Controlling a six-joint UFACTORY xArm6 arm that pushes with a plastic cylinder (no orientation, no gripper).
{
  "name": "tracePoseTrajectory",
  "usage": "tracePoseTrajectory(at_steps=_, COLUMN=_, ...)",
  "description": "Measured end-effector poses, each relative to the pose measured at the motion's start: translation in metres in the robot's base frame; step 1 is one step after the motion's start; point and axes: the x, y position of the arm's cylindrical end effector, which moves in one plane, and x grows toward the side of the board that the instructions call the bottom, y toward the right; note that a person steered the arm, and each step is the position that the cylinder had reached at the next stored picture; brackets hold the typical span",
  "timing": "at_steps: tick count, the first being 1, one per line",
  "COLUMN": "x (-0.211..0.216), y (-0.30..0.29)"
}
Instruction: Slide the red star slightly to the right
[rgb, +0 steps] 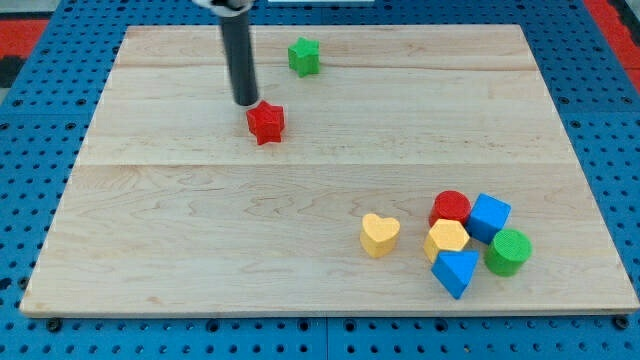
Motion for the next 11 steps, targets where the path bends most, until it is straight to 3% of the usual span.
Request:
tracePoseTrajectory(at_steps=1, x=0.035, y=0.001)
tracePoseTrajectory(at_steps=3, x=0.035, y=0.076)
tracePoseTrajectory(at_steps=5, x=0.024, y=0.106)
tracePoseTrajectory(at_steps=7, x=0.068, y=0.173)
tracePoseTrajectory(at_steps=9, x=0.017, y=0.172)
tracePoseTrajectory(at_steps=11, x=0.016, y=0.227)
